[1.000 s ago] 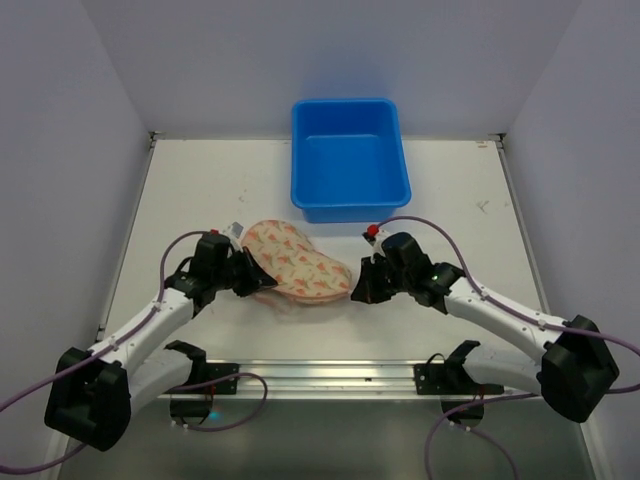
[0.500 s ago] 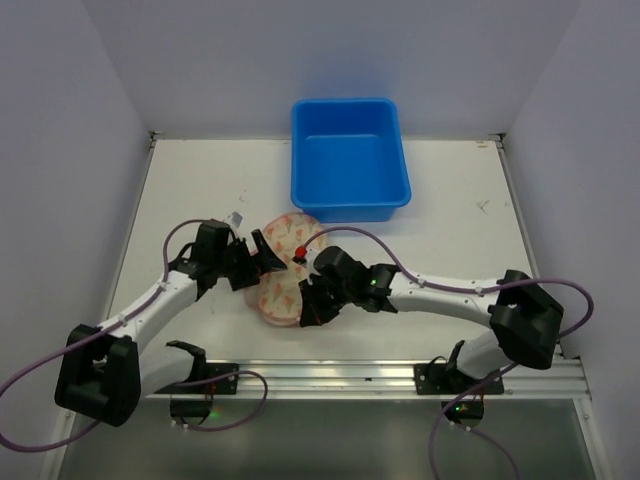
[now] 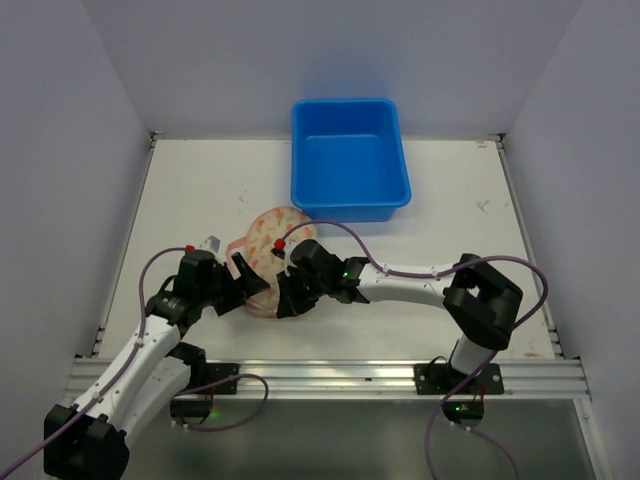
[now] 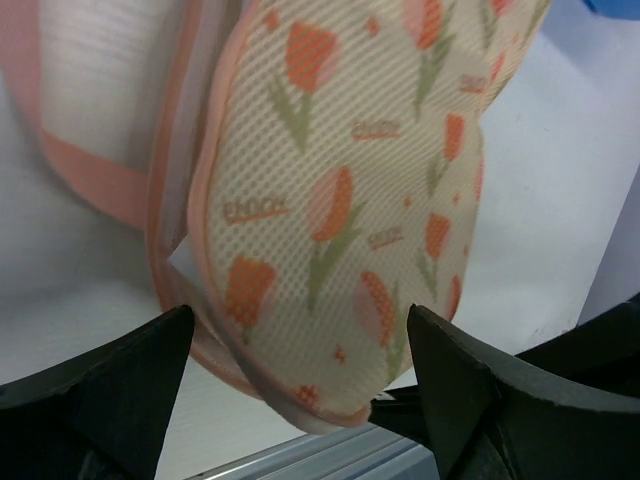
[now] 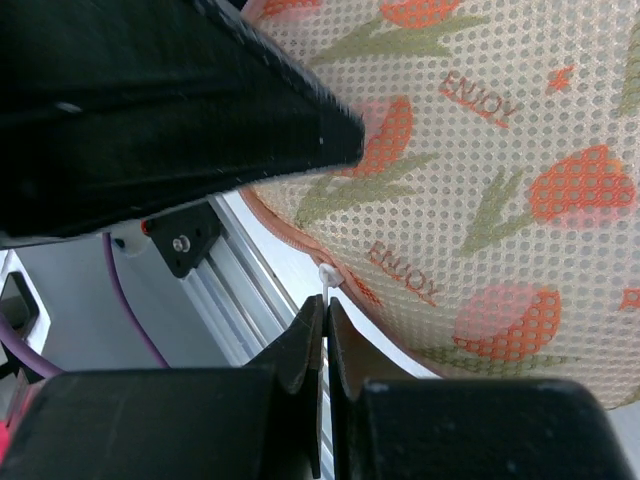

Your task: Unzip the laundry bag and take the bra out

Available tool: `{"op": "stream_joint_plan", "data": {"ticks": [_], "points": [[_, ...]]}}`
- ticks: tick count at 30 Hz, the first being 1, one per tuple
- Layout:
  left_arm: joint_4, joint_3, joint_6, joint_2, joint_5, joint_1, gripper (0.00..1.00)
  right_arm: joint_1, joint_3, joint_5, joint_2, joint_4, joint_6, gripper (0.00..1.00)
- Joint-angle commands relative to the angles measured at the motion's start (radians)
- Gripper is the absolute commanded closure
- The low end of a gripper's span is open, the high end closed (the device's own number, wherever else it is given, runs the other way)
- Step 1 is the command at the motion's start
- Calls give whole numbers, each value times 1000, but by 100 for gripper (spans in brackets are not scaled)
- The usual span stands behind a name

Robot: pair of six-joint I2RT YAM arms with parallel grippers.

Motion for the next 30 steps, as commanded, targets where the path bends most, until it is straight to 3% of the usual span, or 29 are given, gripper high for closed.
{"op": "stream_joint_plan", "data": {"ticks": [1,2,5,6,8,9,10,15,18,22,30], "points": [[-7,-59,-84,-39,59,0,10,-1,39,-15,0,55,13,100],[-3,-70,-86,-42,57,-1,14,-1,41,-16,3,52,13,100],[6,-70,-86,-37,42,-1,35,-1,47,-10,0,32,5,100],[9,-69,-85,-31,39,-1,54,-1,47,-4,-6,23,-2,100],[13,-61,-82,-27,25,-1,74,-1,32,4,-17,-9,-10,100],[13,-59,-77,-21,22,-1,91,-2,21,34,-38,-22,-21,100],[11,-58,-74,-16,21,-1,98,-4,10,51,-50,-32,-30,100],[-4,-62,-42,1,-1,0,100,-66,-97,114,-136,-147,-77,100],[-15,-65,-33,-4,-10,0,100,-178,-187,50,-221,-169,-71,100],[-27,-61,-16,-7,-9,2,100,-257,-218,144,-307,-282,-119,100],[-78,0,64,-2,67,3,100,-189,-261,2,-353,-287,-121,100]]}}
